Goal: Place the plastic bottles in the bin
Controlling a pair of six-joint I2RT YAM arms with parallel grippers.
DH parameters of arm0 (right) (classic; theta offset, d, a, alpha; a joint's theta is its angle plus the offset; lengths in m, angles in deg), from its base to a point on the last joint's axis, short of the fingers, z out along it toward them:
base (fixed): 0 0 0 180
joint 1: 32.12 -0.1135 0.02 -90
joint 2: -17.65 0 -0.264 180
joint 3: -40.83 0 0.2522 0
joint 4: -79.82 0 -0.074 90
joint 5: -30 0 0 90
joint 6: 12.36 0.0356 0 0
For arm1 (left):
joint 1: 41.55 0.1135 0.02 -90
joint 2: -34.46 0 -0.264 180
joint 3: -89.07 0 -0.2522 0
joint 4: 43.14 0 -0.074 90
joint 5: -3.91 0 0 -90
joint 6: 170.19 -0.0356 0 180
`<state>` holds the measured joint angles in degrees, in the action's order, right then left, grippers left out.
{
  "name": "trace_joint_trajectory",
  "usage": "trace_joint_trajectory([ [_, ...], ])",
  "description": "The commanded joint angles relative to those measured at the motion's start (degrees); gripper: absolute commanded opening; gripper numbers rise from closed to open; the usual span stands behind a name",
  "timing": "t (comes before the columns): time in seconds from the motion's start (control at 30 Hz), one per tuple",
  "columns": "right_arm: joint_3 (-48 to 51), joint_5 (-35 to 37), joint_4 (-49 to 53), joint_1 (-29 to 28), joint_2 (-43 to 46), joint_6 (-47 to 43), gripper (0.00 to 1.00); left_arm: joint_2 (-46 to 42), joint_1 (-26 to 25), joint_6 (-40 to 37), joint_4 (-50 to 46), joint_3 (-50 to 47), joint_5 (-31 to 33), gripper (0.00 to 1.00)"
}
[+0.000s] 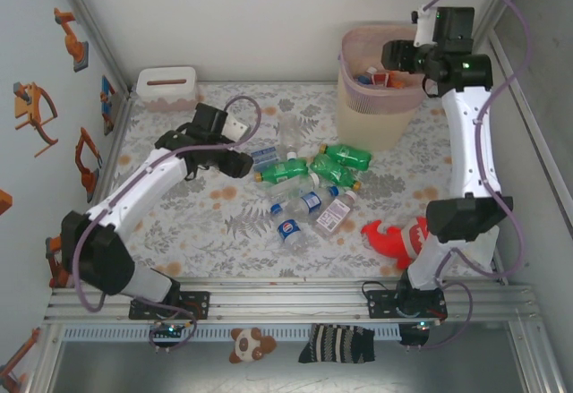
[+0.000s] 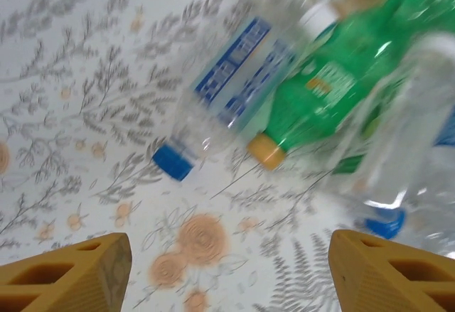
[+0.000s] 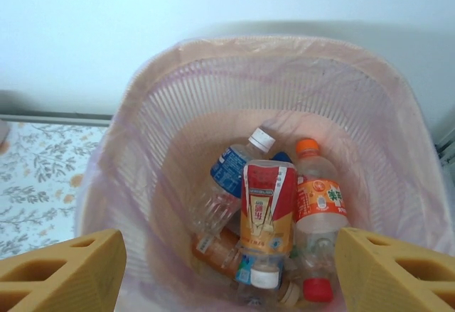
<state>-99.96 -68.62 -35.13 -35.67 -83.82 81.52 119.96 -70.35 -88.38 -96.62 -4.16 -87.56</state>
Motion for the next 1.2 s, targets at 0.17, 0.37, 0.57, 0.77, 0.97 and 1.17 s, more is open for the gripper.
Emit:
trace_joint_trajectory([
  [0.17, 10.24, -1.92, -5.33, 0.29, 9.67, 1.82, 0.76, 7.1, 3.89, -20.08, -5.92, -0.61, -0.24, 0.72],
  [0.37, 14.71, -2.01, -5.84, 0.27, 13.36, 1.34, 0.76, 9.46, 8.06, -30.61, -1.01, -2.34, -7.42, 0.73],
  [0.57, 18.88, -2.16, -7.2, 0.25, 16.43, 1.57, 0.76, 15.22, 12.5, -39.57, -0.48, 0.13, -14.9, 0.74],
  [0.77, 20.13, -1.84, -7.21, 0.29, 18.12, 1.4, 0.76, 21.35, 12.63, -44.73, 3.52, 2.82, -16.58, 0.74],
  [0.97, 21.0, -2.19, -7.12, 0.24, 19.37, 1.26, 0.76, 26.68, 12.09, -47.53, 4.62, 5.46, -16.9, 0.74],
  [1.17, 21.77, -2.43, -7.39, 0.25, 19.99, 1.23, 0.76, 29.37, 11.41, -48.02, 5.06, 6.26, -16.67, 0.67],
])
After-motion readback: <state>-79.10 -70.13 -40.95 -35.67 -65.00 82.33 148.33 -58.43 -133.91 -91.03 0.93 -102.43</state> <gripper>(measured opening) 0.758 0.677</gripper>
